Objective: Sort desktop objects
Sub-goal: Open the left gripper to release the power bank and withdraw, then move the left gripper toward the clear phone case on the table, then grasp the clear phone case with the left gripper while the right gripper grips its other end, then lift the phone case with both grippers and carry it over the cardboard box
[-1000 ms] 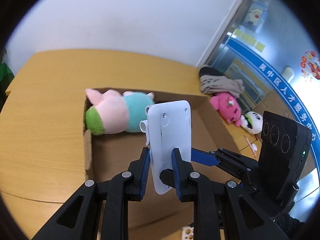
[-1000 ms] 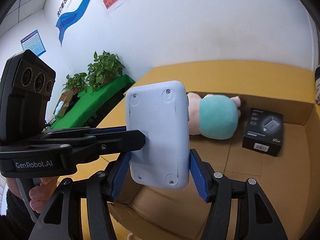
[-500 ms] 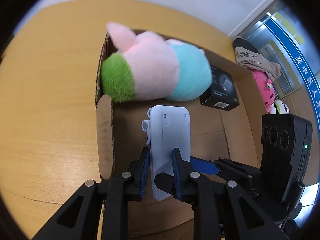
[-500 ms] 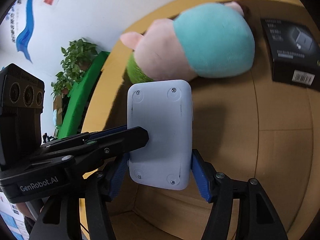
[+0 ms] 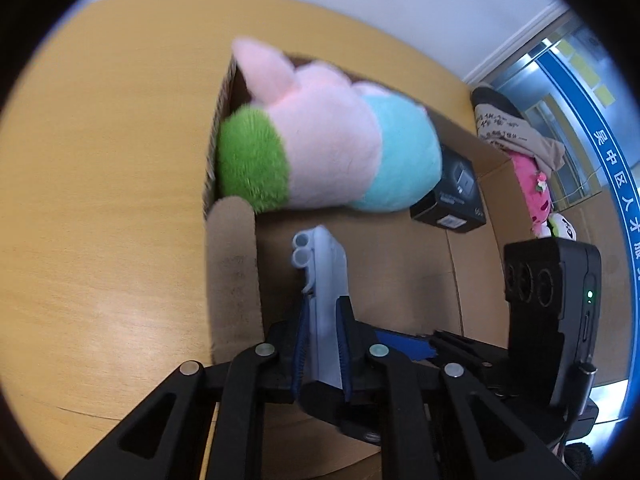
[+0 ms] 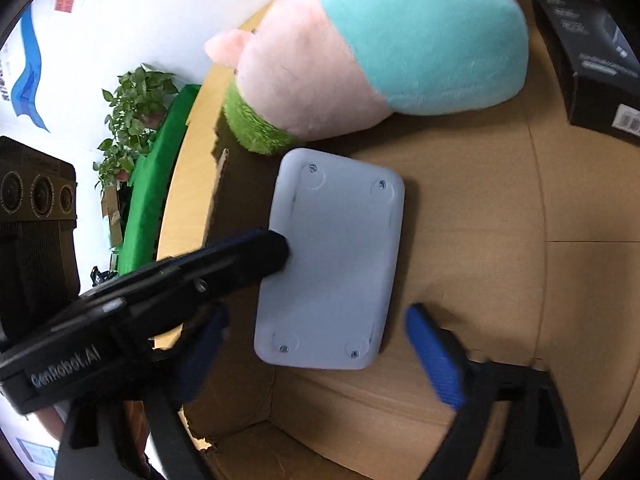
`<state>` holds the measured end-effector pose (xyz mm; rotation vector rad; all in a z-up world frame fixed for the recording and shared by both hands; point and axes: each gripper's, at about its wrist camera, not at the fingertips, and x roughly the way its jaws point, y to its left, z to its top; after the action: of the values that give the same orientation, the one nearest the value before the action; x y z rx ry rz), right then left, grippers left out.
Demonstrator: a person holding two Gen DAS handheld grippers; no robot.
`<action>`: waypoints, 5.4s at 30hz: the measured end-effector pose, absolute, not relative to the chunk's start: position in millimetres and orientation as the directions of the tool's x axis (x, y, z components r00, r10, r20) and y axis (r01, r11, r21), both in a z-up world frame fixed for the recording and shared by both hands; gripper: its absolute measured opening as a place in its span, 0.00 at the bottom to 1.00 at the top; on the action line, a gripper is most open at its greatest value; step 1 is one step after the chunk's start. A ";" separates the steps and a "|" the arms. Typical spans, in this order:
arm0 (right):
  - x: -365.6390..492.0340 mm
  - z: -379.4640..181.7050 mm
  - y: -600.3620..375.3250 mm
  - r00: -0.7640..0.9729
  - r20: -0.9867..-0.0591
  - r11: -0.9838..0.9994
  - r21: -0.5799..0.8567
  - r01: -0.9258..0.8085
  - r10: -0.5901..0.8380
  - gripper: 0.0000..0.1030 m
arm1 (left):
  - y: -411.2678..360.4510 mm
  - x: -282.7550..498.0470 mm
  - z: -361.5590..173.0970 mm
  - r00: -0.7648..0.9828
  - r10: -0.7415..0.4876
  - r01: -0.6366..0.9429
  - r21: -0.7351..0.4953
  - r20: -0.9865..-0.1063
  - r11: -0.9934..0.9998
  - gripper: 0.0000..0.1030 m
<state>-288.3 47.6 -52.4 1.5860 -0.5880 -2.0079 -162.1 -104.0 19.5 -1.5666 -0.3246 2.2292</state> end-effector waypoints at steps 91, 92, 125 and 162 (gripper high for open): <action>-11.6 -64.7 126.4 -0.405 -0.785 -0.838 0.249 0.486 -0.468 1.00 | -54.1 83.9 -43.8 -0.433 0.368 -0.323 -0.240 -0.823 -0.916 0.46; -10.7 -64.9 126.3 -0.397 -0.789 -0.830 0.238 0.505 -0.468 1.00 | -50.9 91.7 -43.2 -0.423 0.364 -0.355 -0.218 -0.830 -0.909 0.47; 7.0 -72.1 151.4 -0.037 -0.885 -0.213 0.072 0.974 -0.464 1.00 | 2.2 130.3 -45.0 -0.063 0.501 -0.902 -0.165 -0.863 -0.399 0.67; 0.7 -60.6 127.0 0.004 -0.921 0.011 -0.001 1.000 -0.389 0.80 | 25.9 163.0 -49.5 -0.028 0.425 -0.989 -0.037 -0.905 -0.144 0.78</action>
<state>0.7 127.0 -60.6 0.9034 0.9146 -1.3628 163.0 25.9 -49.5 -0.9803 0.7997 1.4895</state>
